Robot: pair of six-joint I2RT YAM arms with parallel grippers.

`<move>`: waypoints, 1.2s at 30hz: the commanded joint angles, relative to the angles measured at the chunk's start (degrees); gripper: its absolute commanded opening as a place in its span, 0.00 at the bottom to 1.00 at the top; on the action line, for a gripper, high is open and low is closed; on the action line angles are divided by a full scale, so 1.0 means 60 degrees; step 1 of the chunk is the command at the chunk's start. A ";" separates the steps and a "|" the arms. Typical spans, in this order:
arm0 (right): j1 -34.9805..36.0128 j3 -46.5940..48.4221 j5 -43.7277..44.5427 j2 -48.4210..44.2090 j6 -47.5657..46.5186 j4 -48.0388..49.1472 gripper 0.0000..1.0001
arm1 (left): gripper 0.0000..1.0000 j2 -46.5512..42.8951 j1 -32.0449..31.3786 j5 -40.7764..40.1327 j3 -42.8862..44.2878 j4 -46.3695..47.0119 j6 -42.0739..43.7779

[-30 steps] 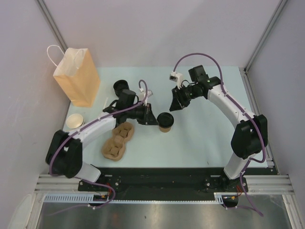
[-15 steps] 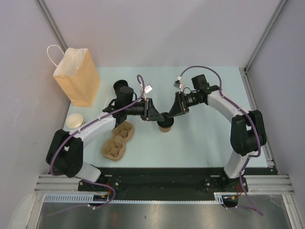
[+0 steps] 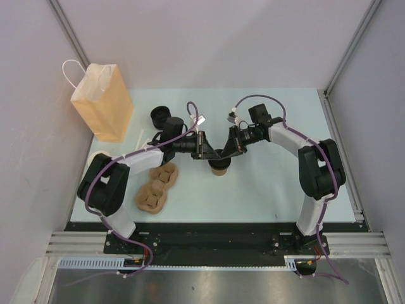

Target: Pack the takeout coffee

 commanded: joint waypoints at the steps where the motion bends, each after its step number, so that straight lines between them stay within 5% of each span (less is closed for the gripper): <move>1: 0.0031 0.0000 -0.0025 0.0402 0.0197 0.0371 0.04 | 0.13 0.0371 0.0094 -0.0009 0.0409 0.0518 -0.0105; 36: -0.0364 0.0014 0.1922 0.2380 -0.0492 -0.0448 0.00 | 0.03 0.1543 0.0460 -0.1166 0.0233 -0.1020 0.0730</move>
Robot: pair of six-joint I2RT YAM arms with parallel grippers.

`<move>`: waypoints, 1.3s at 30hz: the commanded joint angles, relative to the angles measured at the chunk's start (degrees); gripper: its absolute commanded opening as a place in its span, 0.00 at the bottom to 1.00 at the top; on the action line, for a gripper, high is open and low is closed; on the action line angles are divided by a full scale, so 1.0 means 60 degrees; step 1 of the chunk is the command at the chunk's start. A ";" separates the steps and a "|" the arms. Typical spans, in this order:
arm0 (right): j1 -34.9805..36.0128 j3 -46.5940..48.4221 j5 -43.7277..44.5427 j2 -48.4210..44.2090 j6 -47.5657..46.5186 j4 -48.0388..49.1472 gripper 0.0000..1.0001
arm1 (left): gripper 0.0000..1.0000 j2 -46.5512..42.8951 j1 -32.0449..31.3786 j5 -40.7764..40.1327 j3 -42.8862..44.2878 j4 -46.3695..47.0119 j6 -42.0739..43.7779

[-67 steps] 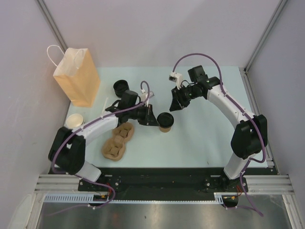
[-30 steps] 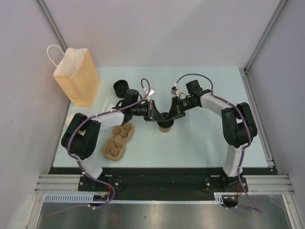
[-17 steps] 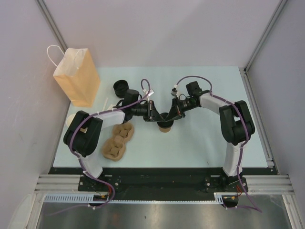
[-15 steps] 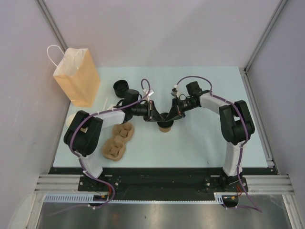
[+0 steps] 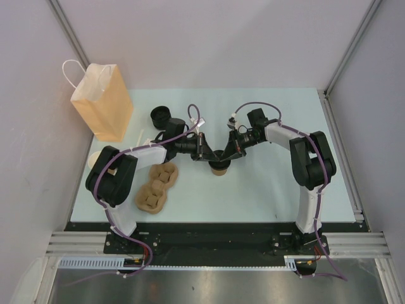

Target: Pack the takeout coffee

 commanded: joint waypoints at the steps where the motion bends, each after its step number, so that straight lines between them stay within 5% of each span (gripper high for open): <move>1: -0.0073 -0.0212 0.2404 0.0894 -0.0575 -0.0409 0.00 | 0.03 0.0326 0.0133 -0.1206 -0.0062 -0.0907 0.0733; 9: -0.0073 -0.0212 0.2317 0.0895 -0.0517 -0.0277 0.00 | 0.03 0.0444 0.0133 -0.1412 -0.0047 -0.1260 0.0909; 23: 0.0147 -0.0226 0.2258 0.0601 -0.0516 -0.0204 0.00 | 0.03 -0.1914 -0.0248 0.0595 -0.0604 0.2007 -0.0834; 34: 0.0132 -0.0212 0.2170 0.0675 -0.0414 -0.0159 0.00 | 0.02 -0.1053 -0.0541 -0.0237 -0.0516 0.1349 -0.0220; 39: 0.0088 -0.0212 0.2214 0.0777 -0.0414 -0.0174 0.00 | 0.01 -0.0143 -0.0526 -0.1088 -0.0384 -0.0331 0.0717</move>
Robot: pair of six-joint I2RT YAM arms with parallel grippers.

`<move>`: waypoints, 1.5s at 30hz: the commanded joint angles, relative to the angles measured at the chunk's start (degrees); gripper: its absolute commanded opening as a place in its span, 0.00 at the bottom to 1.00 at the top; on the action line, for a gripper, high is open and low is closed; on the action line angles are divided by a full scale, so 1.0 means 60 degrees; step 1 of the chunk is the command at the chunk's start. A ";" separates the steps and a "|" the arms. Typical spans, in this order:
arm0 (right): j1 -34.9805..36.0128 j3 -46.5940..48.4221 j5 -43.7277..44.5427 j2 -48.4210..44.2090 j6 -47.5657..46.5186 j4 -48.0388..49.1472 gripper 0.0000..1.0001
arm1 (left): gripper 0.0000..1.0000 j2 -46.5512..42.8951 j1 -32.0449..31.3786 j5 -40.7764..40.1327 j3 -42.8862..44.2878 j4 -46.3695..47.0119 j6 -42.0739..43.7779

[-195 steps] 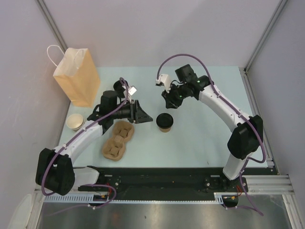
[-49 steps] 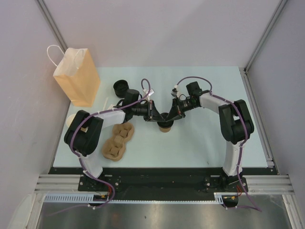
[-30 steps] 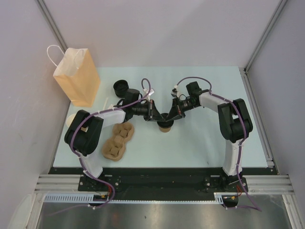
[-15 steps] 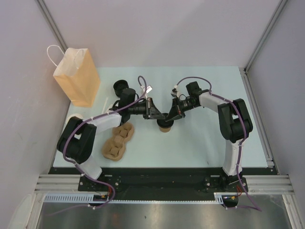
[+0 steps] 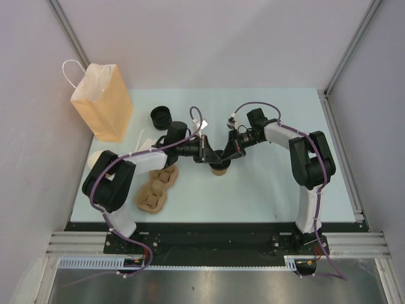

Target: Pack the takeout coffee

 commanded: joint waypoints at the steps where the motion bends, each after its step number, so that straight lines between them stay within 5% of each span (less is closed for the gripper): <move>1: 0.0008 -0.0328 0.2323 0.0697 -0.0454 -0.0105 0.00 | 0.00 0.0713 -0.0006 -0.0917 0.0137 -0.1491 0.1319; 10: -0.0007 -0.0328 0.2221 0.0712 -0.0498 -0.0091 0.00 | 0.00 0.1213 0.0522 -0.1740 0.0209 -0.2650 0.1908; 18: 0.0315 -0.0241 0.1547 0.0068 -0.0601 0.0422 0.00 | 0.02 -0.0075 0.0492 0.0236 0.0122 -0.0571 0.0607; 31: 0.0521 0.1854 0.0962 -0.0005 -0.2270 -0.1496 0.02 | 0.08 -0.1614 0.0799 0.0443 -0.0128 -0.0058 0.0136; 45: 0.0213 0.0727 0.0478 -0.1544 -0.2227 -0.1995 0.01 | 0.03 -0.0459 0.0376 -0.0479 0.0795 -0.0949 0.0853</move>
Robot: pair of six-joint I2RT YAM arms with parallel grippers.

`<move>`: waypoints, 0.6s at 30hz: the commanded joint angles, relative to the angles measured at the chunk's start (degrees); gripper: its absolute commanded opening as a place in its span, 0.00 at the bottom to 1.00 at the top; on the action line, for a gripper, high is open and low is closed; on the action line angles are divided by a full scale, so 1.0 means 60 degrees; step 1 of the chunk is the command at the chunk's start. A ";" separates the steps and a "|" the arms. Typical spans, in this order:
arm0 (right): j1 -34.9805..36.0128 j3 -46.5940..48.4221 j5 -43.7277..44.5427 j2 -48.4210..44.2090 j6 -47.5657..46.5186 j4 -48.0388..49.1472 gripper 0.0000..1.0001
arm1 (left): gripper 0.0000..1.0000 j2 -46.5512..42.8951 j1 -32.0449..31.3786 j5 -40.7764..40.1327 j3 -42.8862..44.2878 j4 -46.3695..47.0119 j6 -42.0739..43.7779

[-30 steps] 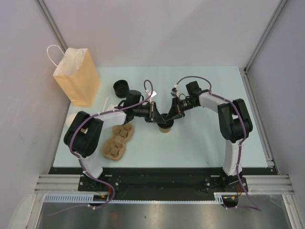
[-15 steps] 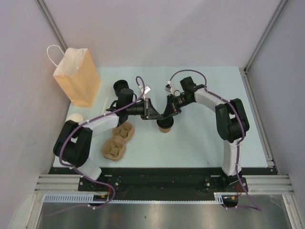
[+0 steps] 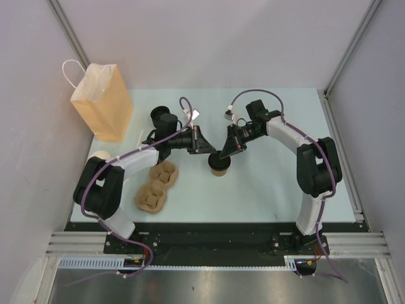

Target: Pack the takeout coffee

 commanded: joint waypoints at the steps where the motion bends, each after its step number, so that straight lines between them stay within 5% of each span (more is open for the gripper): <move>1: -0.0100 -0.0333 -0.0323 -0.0629 -0.0030 -0.0192 0.01 | 0.02 0.0634 -0.0353 -0.0432 0.0559 -0.0353 0.0424; 18: 0.0017 -0.0613 -0.1013 -0.0954 0.0922 0.1053 0.00 | 0.00 0.1794 -0.0456 -0.0857 0.0940 -0.0939 0.0409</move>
